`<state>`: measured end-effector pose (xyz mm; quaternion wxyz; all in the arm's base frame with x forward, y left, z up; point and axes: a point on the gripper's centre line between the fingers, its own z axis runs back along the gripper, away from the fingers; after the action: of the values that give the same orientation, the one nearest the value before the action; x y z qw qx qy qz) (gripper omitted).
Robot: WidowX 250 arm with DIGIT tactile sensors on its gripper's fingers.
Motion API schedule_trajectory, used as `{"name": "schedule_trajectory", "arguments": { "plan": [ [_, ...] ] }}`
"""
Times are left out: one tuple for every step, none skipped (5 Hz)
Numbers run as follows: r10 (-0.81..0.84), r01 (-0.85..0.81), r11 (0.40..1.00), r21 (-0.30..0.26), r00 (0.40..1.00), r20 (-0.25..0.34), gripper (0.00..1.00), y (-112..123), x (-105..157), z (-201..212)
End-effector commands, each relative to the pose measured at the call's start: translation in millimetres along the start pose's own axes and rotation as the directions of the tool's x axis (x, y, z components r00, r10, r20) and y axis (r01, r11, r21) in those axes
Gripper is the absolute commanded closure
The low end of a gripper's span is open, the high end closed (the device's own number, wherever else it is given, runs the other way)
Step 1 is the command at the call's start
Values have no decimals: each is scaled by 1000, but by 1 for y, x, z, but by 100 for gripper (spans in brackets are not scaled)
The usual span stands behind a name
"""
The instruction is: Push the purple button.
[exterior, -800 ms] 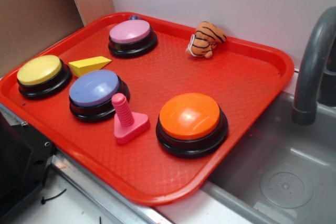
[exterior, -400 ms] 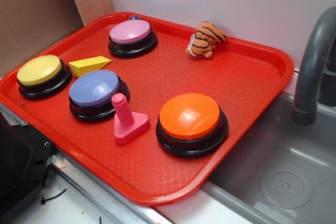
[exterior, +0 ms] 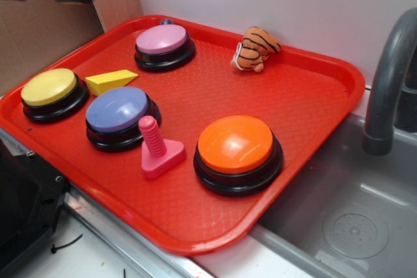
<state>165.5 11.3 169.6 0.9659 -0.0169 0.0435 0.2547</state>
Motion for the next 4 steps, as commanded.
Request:
{"name": "schedule_trajectory", "arguments": {
  "plan": [
    [157, -155, 988, -20, 985, 79, 0, 0, 17, -59],
    [54, -52, 998, -18, 993, 109, 0, -4, 20, -76],
    [14, -11, 1000, -25, 994, 105, 0, -5, 22, -91],
    [3, -2, 1000, -13, 998, 67, 0, -4, 23, -111]
  ]
}}
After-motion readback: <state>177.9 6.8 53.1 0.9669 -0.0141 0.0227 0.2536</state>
